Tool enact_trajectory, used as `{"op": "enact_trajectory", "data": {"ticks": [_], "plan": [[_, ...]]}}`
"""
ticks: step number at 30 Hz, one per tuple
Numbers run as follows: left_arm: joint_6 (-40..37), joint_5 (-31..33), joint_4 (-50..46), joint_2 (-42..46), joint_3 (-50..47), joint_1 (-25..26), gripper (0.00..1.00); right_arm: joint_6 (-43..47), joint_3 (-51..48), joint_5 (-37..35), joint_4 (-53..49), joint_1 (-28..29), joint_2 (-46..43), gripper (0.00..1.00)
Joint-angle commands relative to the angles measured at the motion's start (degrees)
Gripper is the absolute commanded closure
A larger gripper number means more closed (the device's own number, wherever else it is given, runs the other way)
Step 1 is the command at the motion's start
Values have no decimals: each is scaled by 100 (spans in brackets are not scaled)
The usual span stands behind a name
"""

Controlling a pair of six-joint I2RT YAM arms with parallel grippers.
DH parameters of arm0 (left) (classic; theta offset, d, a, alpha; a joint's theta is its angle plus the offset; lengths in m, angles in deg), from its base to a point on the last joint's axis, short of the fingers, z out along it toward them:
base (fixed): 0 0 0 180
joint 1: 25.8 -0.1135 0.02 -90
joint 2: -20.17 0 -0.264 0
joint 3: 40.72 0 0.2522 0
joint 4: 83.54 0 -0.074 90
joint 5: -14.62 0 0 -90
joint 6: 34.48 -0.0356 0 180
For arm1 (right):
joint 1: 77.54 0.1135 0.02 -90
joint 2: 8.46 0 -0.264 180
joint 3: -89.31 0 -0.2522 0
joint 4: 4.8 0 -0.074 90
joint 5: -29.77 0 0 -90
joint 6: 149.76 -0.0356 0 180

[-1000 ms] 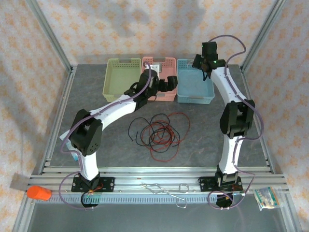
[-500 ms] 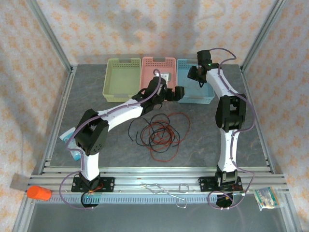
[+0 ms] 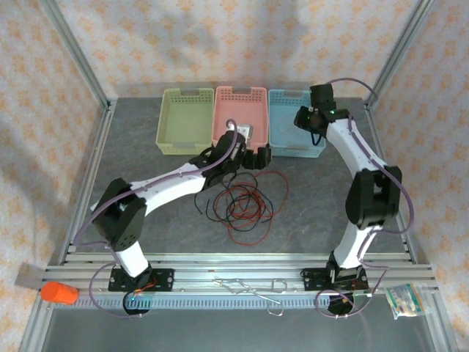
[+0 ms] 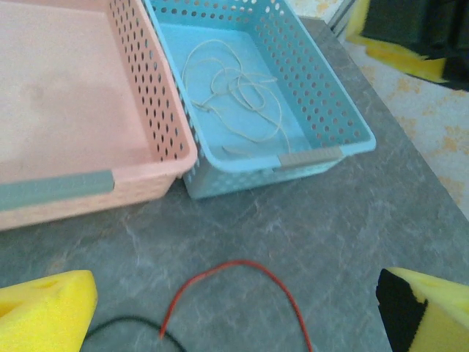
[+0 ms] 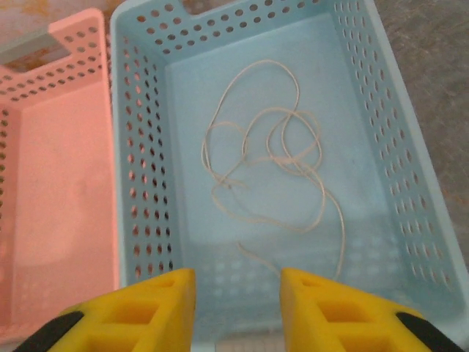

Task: Untangle the cables

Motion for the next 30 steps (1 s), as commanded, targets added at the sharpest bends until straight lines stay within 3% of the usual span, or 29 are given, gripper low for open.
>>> {"op": "enact_trajectory", "data": {"ticks": [1,11,21,30], "plan": [[-52,343,-103,471,-496,172,1,-194,-845,-256,275,295,-709,65],[657,636,458,1199,-1983,764,1,-1134,-3214,-792,325,1201,-1979,67],[1076,911,1376,1220,-2781,1482,1,-2115,-4155,-1215,354,2054,-1914,68],[1221,939,1985,1277,-3247,1591,1,-2247,-4264,-1280,530,2291,-1471,66]]}}
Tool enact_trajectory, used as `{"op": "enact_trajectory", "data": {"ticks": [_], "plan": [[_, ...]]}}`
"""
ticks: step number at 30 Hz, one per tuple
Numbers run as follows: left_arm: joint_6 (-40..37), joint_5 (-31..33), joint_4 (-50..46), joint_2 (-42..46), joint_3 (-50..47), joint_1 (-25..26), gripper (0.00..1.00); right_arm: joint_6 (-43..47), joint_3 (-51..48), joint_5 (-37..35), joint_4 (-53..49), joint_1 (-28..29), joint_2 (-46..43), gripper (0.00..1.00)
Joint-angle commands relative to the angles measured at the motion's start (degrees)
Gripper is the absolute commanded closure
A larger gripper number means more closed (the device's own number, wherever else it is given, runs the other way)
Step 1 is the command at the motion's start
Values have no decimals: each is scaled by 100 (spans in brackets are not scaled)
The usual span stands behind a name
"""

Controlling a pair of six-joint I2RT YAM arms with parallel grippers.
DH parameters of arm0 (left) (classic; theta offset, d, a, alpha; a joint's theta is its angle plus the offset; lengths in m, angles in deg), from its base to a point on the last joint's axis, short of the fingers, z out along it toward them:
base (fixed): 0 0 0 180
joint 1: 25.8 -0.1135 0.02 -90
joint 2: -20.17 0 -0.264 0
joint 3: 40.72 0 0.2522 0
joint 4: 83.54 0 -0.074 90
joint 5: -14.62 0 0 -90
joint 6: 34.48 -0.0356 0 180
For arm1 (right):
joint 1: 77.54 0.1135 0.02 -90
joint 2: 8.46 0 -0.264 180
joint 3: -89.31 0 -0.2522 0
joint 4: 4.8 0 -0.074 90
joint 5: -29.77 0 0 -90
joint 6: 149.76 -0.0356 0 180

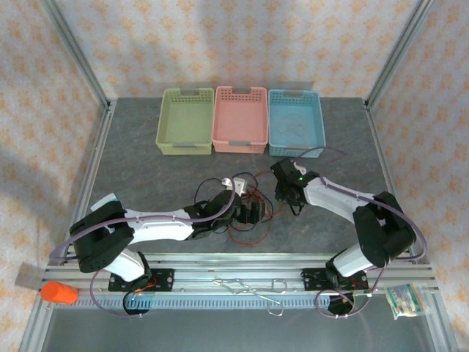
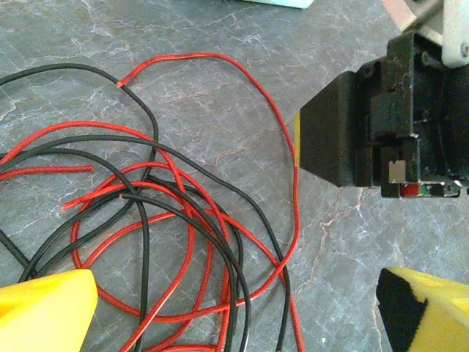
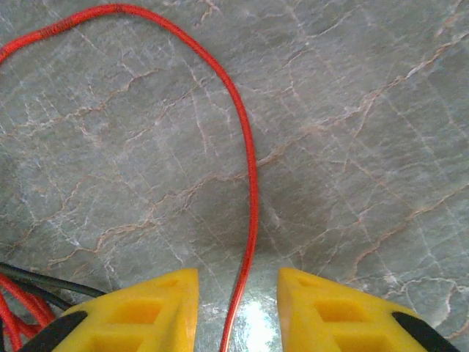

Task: Untangle the cables

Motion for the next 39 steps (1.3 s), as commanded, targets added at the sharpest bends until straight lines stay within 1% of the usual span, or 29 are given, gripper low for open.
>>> {"op": "enact_trajectory", "data": {"ticks": [1,7,16,21,25,27,30,32,33,39], "plan": [[126,163,536,205,-208,11,1,-153,-82,-193,190,38,117,66],[208,-149,870,173,-313,-108,1,-49,-52,-206,192,47,369,65],[226,-303,945,173,-361,-270,1,-4,-179,-136,286,47,614,70],[38,-449,1042,251,-360,-345,1,30,-290,-103,400,47,742,81],[-131,-545,841,252,-167,-411,1,10,-307,-154,414,47,691,89],[-173,-639,866,246,-111,-473,1,5,-277,-325,302,47,553,92],[-172,-1029,1008,154,42,-658,1,60,-166,-879,-20,44,152,98],[-191,-1124,974,106,213,-721,1,176,-91,-1175,-182,48,-166,100],[-368,-1142,922,87,308,-751,1,284,-79,-1248,-176,47,-373,100],[-683,-1366,630,118,745,-1006,1,1050,-105,-1229,115,38,-1572,100]]}}
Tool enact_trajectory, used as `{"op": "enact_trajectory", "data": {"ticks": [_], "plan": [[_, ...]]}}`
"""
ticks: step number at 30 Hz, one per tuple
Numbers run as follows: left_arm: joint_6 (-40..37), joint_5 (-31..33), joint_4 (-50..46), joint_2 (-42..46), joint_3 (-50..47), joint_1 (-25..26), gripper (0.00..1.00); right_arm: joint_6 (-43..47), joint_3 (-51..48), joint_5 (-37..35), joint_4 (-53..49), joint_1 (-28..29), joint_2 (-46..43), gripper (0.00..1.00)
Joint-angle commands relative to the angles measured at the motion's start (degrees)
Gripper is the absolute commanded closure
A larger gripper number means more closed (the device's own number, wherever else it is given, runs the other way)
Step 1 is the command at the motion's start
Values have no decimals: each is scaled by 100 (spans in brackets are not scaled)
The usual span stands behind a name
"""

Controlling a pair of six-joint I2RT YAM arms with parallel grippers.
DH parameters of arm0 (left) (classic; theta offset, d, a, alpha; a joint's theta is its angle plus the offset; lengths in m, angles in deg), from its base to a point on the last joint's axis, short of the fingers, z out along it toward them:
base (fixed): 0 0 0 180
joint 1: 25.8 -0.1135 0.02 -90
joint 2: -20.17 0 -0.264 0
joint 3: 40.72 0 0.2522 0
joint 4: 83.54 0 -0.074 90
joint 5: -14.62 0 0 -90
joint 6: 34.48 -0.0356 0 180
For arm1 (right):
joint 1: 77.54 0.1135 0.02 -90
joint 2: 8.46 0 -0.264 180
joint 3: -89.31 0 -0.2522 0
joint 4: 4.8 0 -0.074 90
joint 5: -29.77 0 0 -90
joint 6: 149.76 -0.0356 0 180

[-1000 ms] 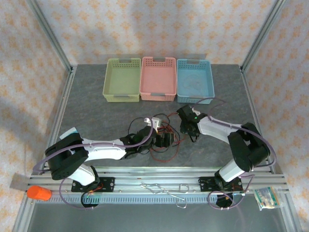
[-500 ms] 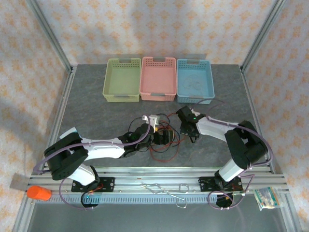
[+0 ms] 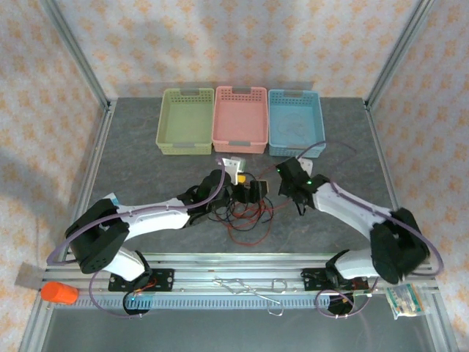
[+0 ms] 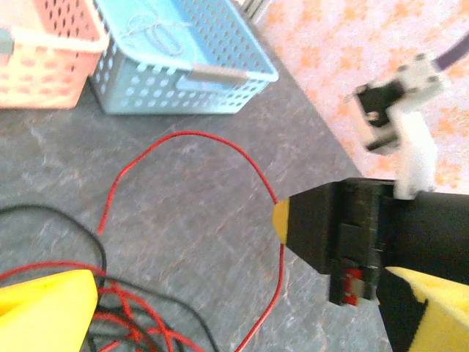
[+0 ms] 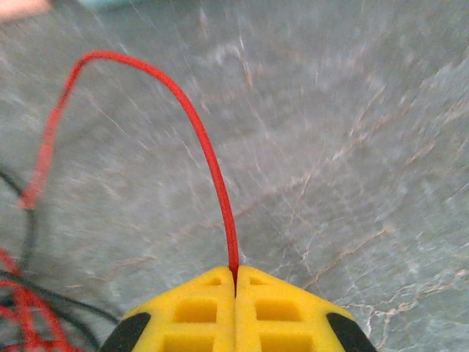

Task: Untangle the cables

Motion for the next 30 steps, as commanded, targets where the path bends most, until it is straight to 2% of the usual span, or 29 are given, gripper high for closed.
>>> {"op": "enact_trajectory", "data": {"ticks": [1,6,16,19,23,27,30], "plan": [[-380,-308,-202,24,287,-196,1,575,49,-368,73,5,-616,100],[-808,-759,-658,59,675,-519,1,1258,155,-411,253,-10,-1176,100],[-1490,-835,-1292,288,1129,-727,1,1745,1014,-778,39,-13,-1697,100],[-1560,-851,-1292,258,1311,-729,1,1960,1413,-585,-58,-13,-1796,100],[-1696,-796,-1359,144,1666,-729,2,2514,1761,25,-25,-13,-1945,100],[-2069,-564,-1763,158,2105,-734,9,3014,1863,37,-86,-13,-1904,100],[-2311,-583,-2018,309,2253,-802,10,3311,1780,84,-11,-13,-1910,100]]}}
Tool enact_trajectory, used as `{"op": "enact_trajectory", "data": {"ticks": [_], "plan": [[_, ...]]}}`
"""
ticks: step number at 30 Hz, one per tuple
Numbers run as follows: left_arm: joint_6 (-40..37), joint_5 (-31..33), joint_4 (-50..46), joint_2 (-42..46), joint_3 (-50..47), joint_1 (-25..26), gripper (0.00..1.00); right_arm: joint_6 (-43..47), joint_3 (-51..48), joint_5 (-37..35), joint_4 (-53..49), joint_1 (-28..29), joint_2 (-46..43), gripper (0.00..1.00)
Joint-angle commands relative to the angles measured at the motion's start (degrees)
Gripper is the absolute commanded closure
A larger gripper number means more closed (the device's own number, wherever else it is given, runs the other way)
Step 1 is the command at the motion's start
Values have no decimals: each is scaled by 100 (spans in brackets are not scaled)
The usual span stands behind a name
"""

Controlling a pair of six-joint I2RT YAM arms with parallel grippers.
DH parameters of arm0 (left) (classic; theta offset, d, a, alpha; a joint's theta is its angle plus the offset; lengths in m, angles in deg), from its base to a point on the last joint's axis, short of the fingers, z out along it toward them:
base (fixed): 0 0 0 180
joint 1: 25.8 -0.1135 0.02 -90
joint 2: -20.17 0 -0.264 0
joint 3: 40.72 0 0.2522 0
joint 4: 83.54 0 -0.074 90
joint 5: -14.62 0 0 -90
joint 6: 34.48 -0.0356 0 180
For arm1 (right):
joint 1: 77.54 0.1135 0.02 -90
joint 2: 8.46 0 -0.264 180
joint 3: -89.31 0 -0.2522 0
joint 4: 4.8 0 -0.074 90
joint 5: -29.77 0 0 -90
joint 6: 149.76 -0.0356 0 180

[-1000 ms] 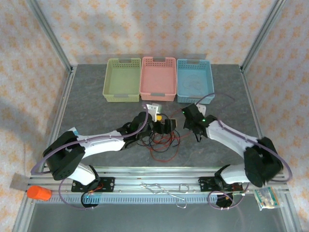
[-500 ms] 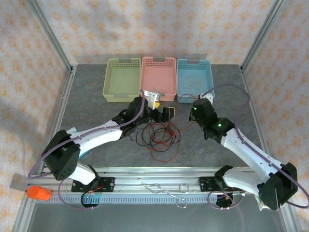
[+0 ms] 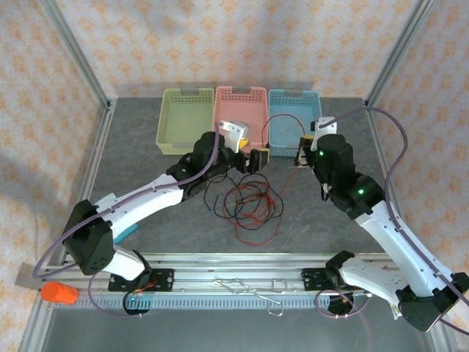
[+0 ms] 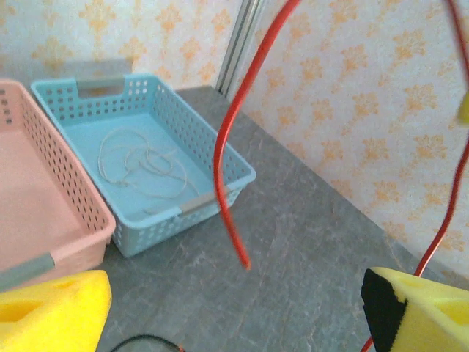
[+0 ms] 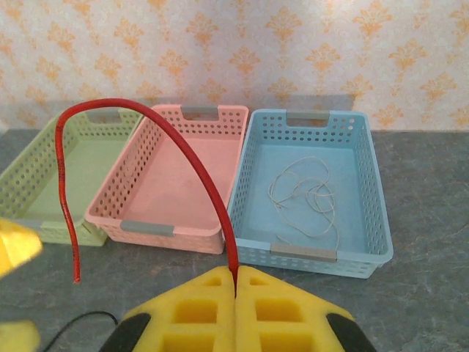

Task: Untangle the cables

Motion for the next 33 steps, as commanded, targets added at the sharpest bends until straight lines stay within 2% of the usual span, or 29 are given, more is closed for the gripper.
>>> {"op": "enact_trajectory", "data": {"ticks": [1,5,10,14,19,23,27,33], "plan": [[-471,33,-481,240,228,-137,10,596,-1,118,2,-13,-34,100],[-750,-680,-828,329,336,-419,11,850,-188,621,156,-13,-172,100],[-1426,-1411,-1656,126,862,-510,11,1315,-183,1485,-95,-13,-156,100],[-1789,-1628,-2187,-180,1295,-555,13,1535,-235,1947,-135,-13,-184,100],[-1901,-1804,-2350,-419,1568,-554,37,1628,-289,2016,-159,-13,-144,100],[-1892,-1908,-2279,-393,1557,-550,49,1642,-264,1764,-234,-12,-61,100],[-1910,-1992,-2316,-425,1558,-550,66,1632,-280,1727,-173,-13,-106,100],[-1916,-1880,-2277,-296,1493,-554,98,1414,-358,1406,-90,-13,-113,100]]}}
